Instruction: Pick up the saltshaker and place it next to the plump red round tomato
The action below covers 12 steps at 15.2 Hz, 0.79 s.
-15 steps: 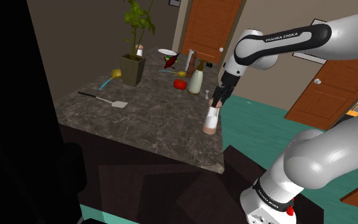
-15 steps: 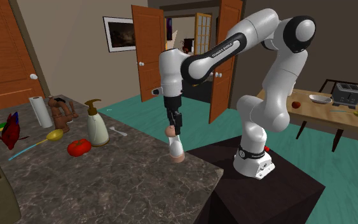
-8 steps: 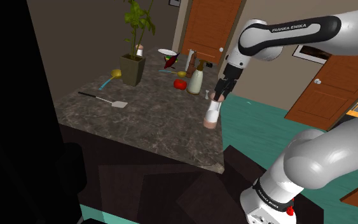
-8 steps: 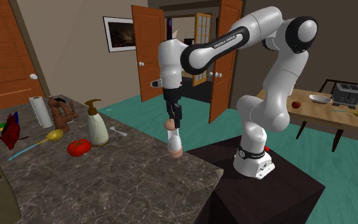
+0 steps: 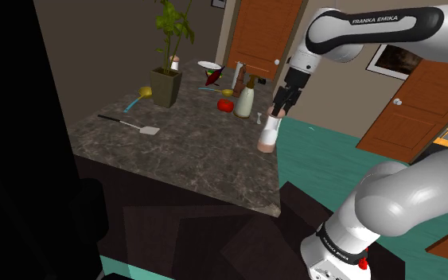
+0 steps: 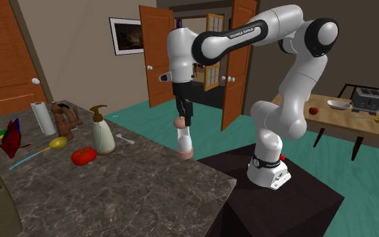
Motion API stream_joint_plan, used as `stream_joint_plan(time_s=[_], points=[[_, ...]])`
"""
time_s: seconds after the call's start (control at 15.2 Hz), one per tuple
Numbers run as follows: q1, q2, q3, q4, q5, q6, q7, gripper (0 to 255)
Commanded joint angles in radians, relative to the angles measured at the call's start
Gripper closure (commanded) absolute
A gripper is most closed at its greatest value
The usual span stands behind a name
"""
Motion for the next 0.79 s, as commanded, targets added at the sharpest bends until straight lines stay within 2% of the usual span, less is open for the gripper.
stream_joint_plan(time_s=[0.0,0.73], points=[[0.001,0.0,0.002,0.028,0.001,-0.028,0.003,255],[0.007,-0.002,0.013,0.174,0.006,-0.175,0.02,255]])
